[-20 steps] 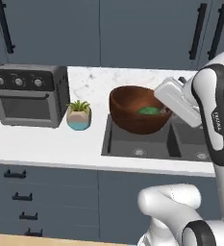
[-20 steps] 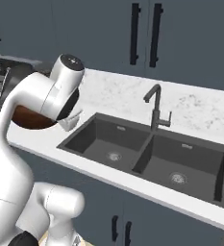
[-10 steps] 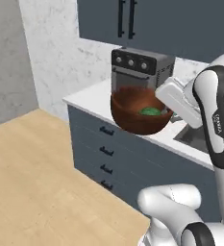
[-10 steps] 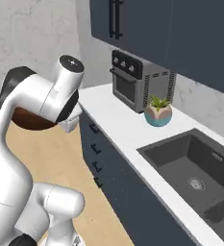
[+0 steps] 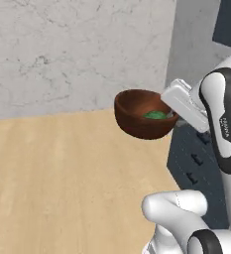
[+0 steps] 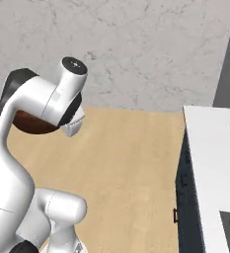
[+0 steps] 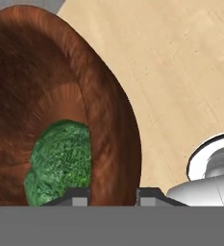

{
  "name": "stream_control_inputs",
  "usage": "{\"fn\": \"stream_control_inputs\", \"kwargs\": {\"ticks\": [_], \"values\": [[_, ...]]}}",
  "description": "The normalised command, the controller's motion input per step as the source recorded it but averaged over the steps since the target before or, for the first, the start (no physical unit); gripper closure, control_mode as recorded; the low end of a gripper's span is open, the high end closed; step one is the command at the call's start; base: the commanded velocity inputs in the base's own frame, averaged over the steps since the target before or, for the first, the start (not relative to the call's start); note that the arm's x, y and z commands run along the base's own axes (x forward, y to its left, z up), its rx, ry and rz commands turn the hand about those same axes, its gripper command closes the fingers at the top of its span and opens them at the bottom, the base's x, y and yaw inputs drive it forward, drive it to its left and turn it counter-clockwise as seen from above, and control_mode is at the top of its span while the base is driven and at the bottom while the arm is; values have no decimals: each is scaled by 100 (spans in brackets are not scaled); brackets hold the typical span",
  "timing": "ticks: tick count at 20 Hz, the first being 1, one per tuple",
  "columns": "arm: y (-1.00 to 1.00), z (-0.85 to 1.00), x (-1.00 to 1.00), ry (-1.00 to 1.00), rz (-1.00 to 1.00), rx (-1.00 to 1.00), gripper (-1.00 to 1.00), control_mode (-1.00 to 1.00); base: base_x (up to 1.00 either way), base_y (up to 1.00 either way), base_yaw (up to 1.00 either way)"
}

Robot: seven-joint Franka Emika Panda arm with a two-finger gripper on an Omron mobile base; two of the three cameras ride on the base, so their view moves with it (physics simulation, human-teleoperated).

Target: Pick the broccoli from the sink and place it in the bowl. Then pick the bowl and place it in the microwave. Then close the microwave door and press the start button.

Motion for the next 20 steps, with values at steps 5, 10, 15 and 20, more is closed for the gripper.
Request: {"fn": "stream_control_inputs", "kwargs": {"ticks": [5,10,15,20], "values": [[0,0,0,0,0,0,100,100,0,4,100],[0,0,0,0,0,0,100,100,0,13,100],[0,0,0,0,0,0,100,100,0,27,100],[0,0,0,0,0,0,100,100,0,33,100]]}}
